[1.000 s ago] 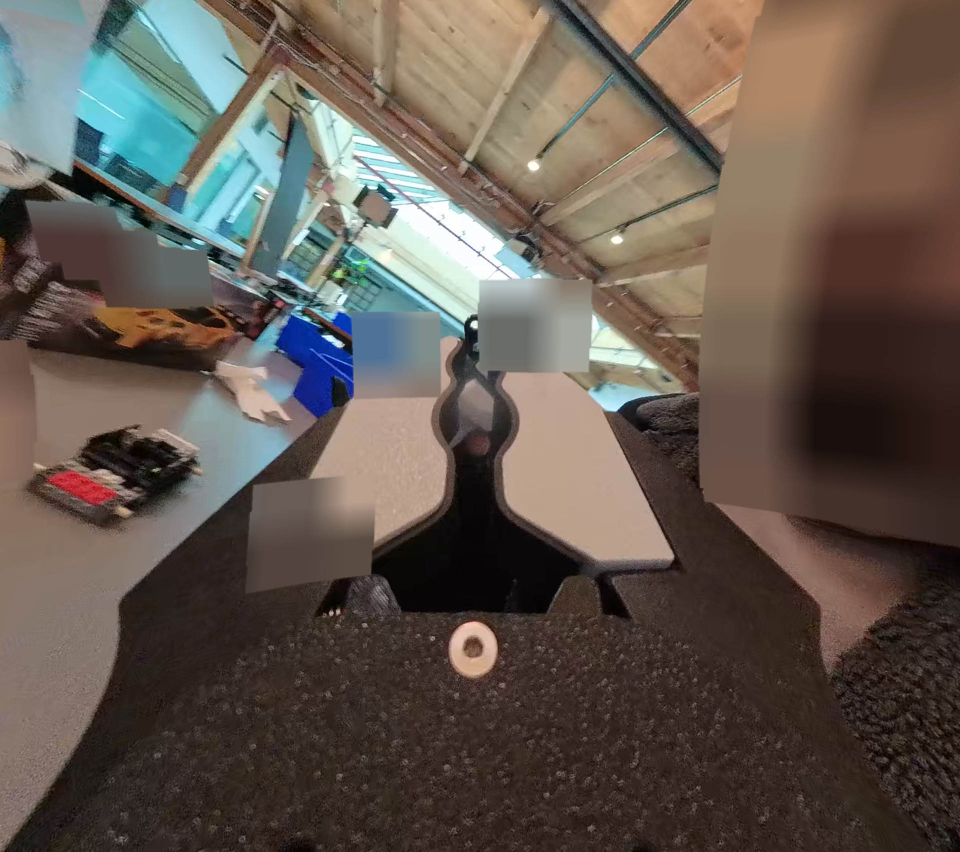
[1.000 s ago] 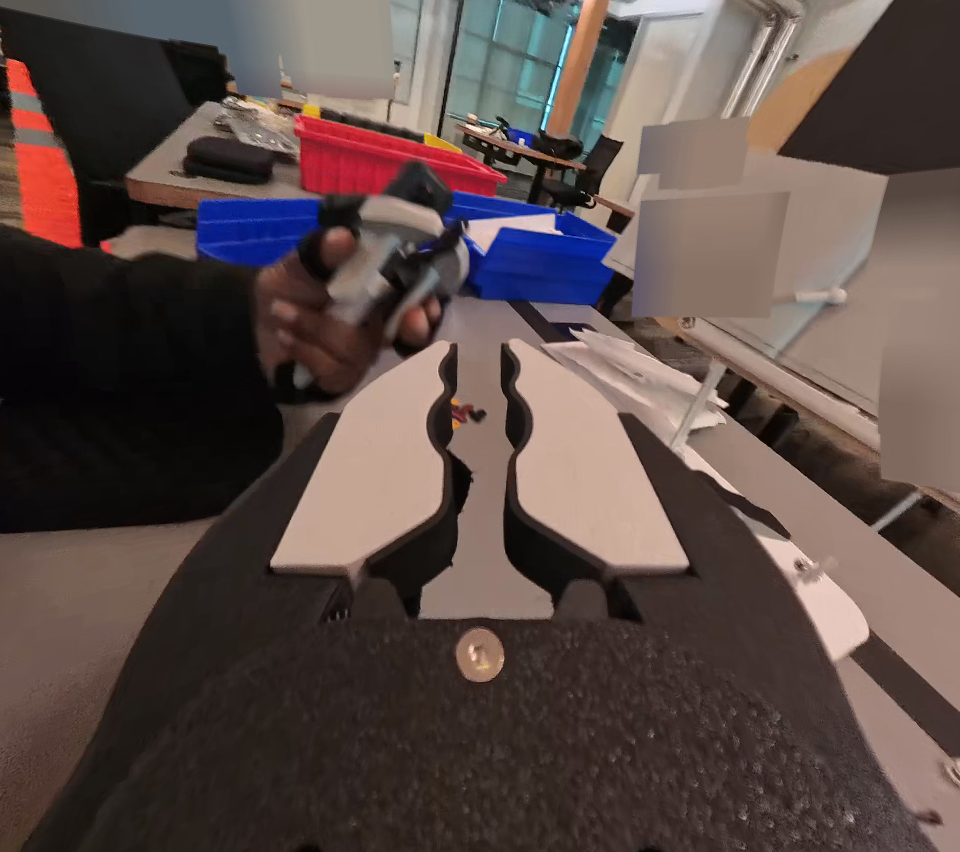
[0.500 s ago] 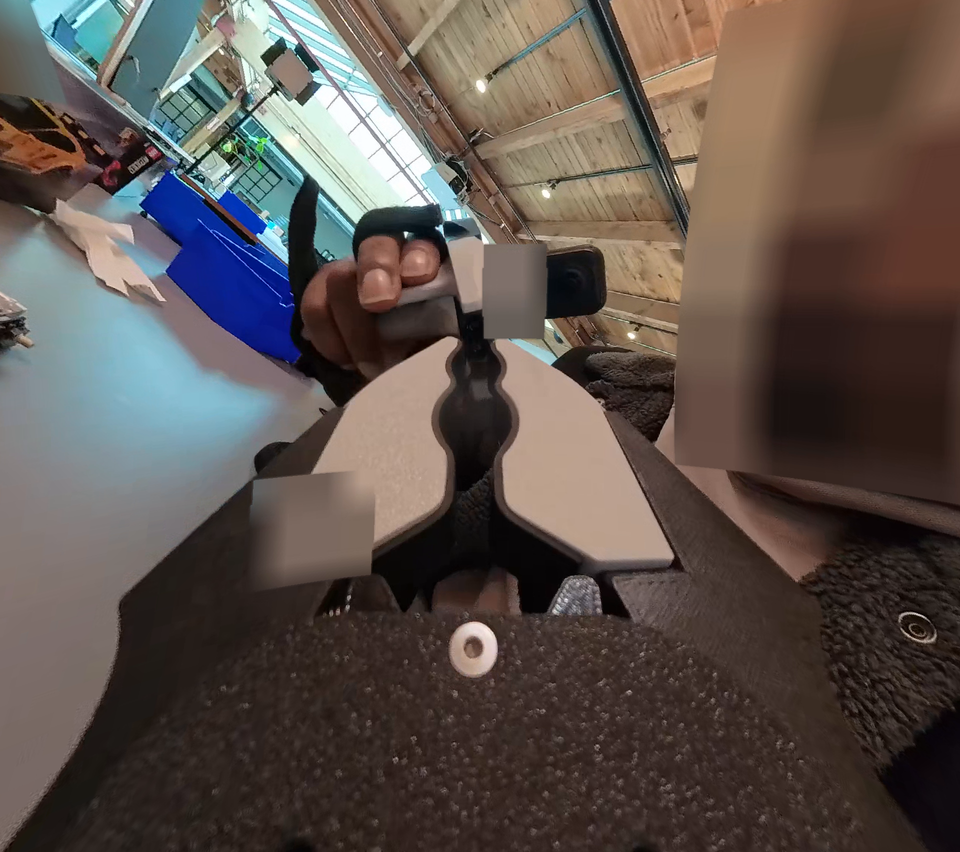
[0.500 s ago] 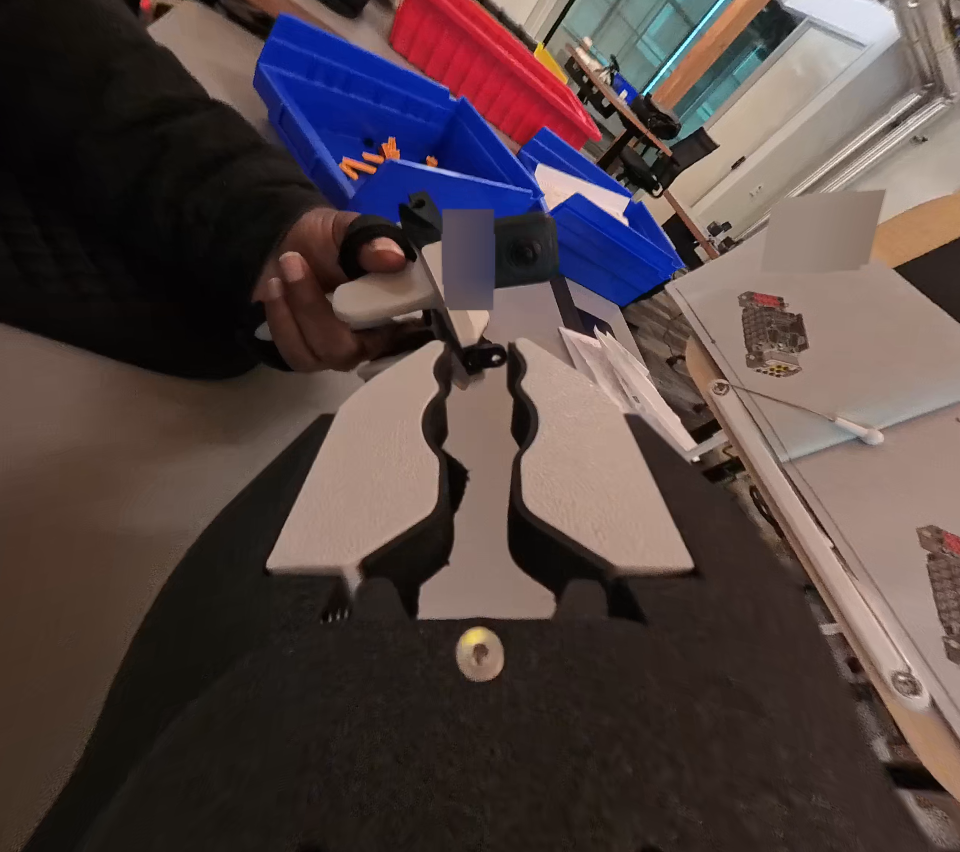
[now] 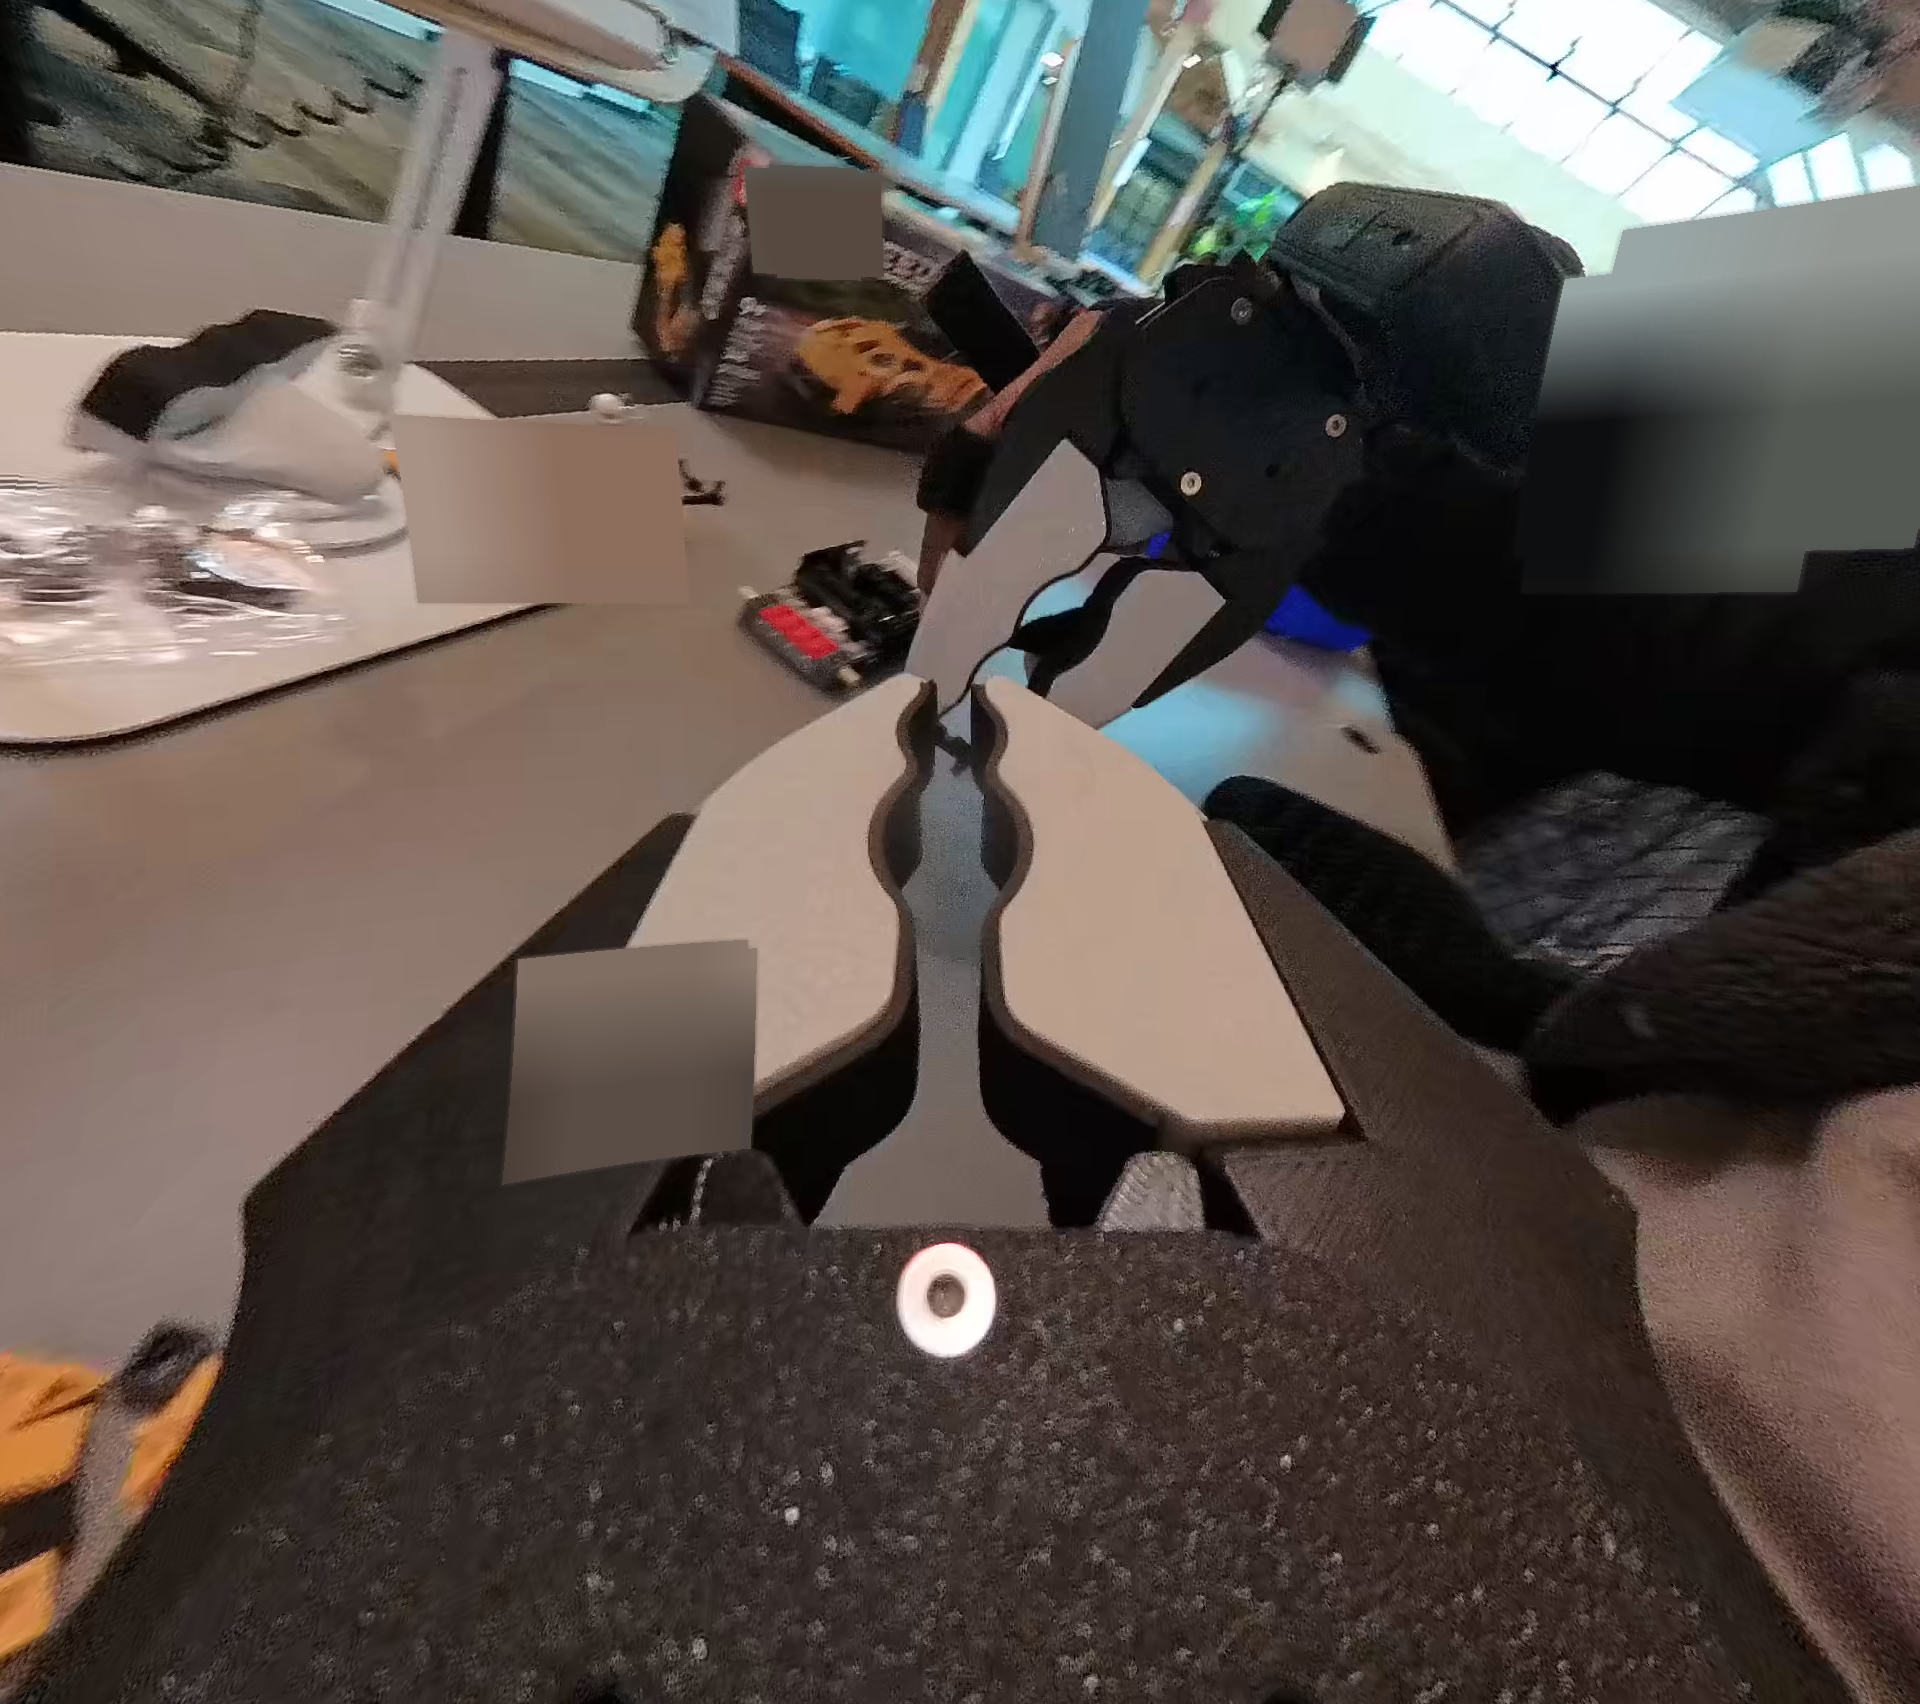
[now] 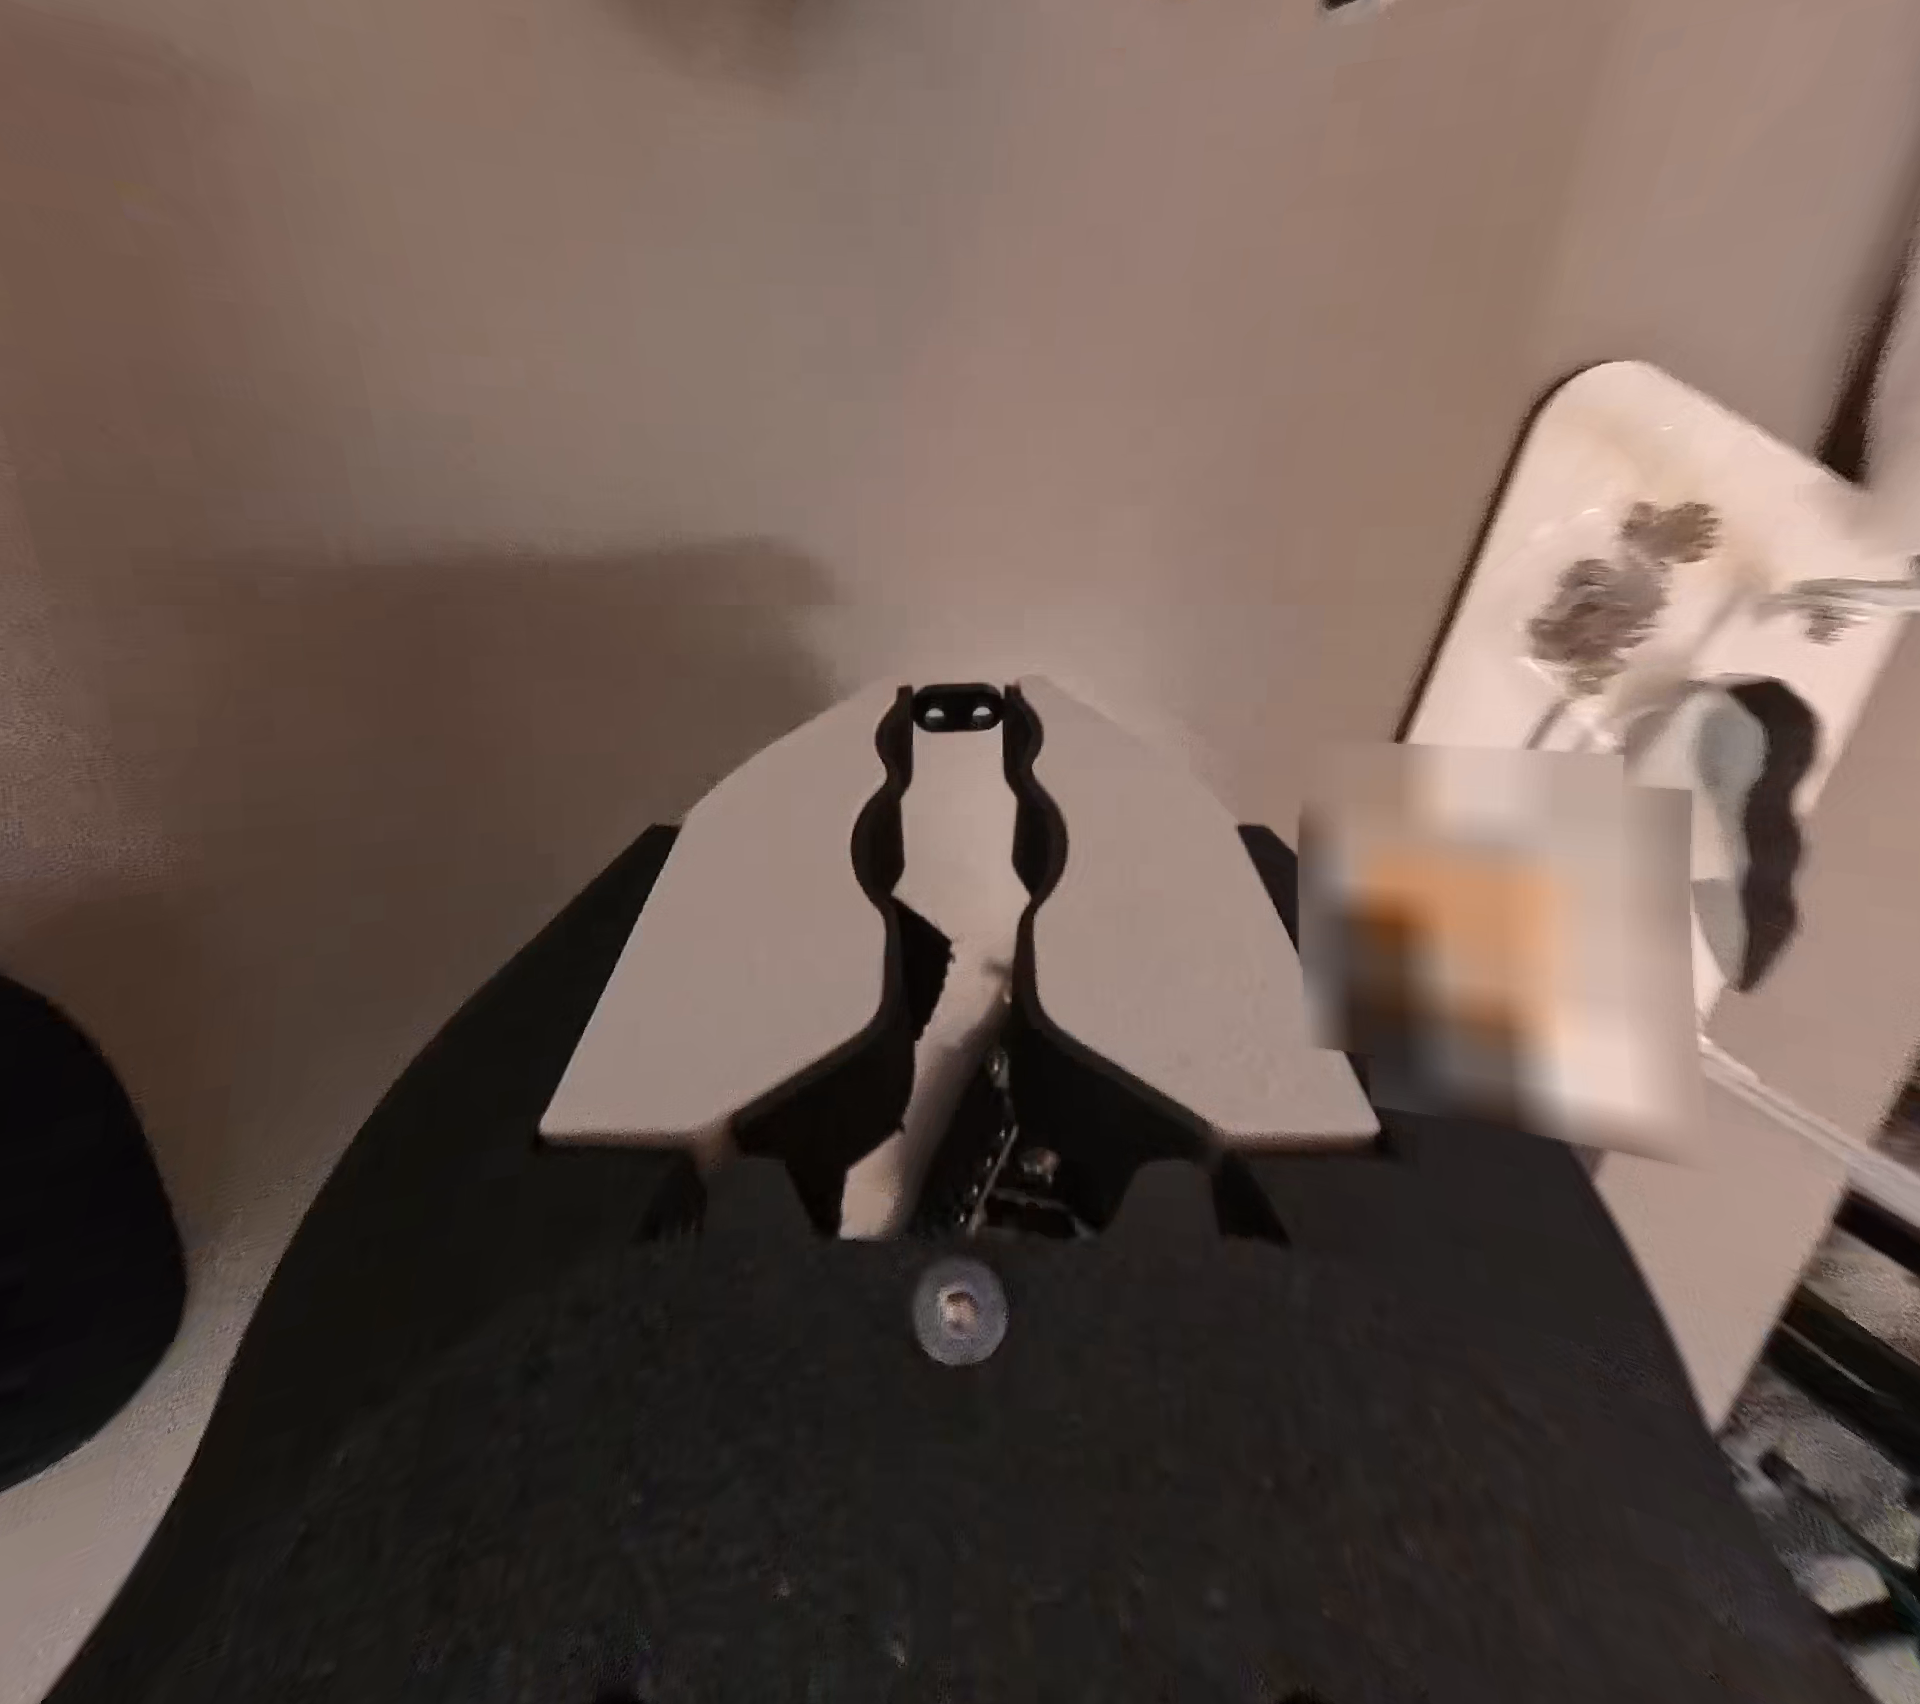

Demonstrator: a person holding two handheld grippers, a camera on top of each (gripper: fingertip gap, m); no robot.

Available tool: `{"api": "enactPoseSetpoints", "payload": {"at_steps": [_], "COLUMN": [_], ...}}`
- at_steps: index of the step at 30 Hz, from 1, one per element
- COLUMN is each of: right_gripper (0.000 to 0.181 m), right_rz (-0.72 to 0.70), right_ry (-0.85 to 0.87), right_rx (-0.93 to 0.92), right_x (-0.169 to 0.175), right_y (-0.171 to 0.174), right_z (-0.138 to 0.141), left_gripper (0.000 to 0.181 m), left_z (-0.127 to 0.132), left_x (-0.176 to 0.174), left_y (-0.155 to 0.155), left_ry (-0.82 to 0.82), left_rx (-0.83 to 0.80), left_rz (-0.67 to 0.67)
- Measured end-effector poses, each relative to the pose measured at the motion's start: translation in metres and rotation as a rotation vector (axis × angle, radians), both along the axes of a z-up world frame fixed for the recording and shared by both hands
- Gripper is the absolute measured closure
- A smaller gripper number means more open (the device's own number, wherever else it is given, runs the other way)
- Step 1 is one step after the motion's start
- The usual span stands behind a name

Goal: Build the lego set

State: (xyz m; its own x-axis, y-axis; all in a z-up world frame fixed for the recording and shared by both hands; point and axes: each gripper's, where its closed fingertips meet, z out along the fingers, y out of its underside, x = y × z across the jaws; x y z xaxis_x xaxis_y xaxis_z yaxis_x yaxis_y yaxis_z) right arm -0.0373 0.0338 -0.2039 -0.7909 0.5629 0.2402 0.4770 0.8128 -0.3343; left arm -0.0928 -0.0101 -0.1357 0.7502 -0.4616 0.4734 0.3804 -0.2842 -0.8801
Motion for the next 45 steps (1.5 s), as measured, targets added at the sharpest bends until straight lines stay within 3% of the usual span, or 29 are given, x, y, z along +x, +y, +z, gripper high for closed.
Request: {"api": "enactPoseSetpoints", "payload": {"at_steps": [1, 6, 12, 26, 29, 32, 37, 42, 45], "right_gripper": [0.165, 0.165, 0.163, 0.137, 0.141, 0.141, 0.150, 0.179, 0.181], "right_rz": [0.009, 0.119, 0.134, -0.127, -0.260, -0.485, -0.803, -0.970, -0.979], "right_ry": [-0.035, -0.140, -0.163, 0.011, 0.157, 0.449, 0.744, 0.888, 0.911], "right_rx": [0.004, 0.086, 0.069, -0.151, -0.223, -0.345, -0.396, -0.443, -0.426], "right_x": [-0.002, -0.011, -0.022, -0.027, -0.028, -0.032, -0.003, 0.026, 0.034], "right_y": [-0.001, -0.006, -0.010, -0.005, -0.004, 0.008, 0.036, 0.055, 0.065], "right_z": [-0.009, -0.039, -0.044, -0.027, -0.007, 0.027, 0.052, 0.059, 0.059], "left_gripper": [0.176, 0.176, 0.176, 0.177, 0.181, 0.181, 0.181, 0.181, 0.181], "left_z": [-0.004, -0.006, -0.010, -0.020, -0.025, -0.031, -0.025, -0.029, -0.041], "left_x": [-0.003, -0.013, -0.016, -0.014, -0.030, -0.064, -0.121, -0.141, -0.146], "left_y": [0.001, 0.002, 0.002, 0.005, 0.005, 0.001, -0.020, -0.042, -0.055], "left_ry": [0.030, 0.017, 0.026, 0.060, 0.155, 0.326, 0.591, 0.695, 0.743], "left_rx": [-0.007, -0.007, -0.018, -0.050, -0.091, -0.173, -0.258, -0.383, -0.492], "left_rz": [0.025, 0.066, 0.081, 0.074, 0.155, 0.303, 0.534, 0.575, 0.553]}}
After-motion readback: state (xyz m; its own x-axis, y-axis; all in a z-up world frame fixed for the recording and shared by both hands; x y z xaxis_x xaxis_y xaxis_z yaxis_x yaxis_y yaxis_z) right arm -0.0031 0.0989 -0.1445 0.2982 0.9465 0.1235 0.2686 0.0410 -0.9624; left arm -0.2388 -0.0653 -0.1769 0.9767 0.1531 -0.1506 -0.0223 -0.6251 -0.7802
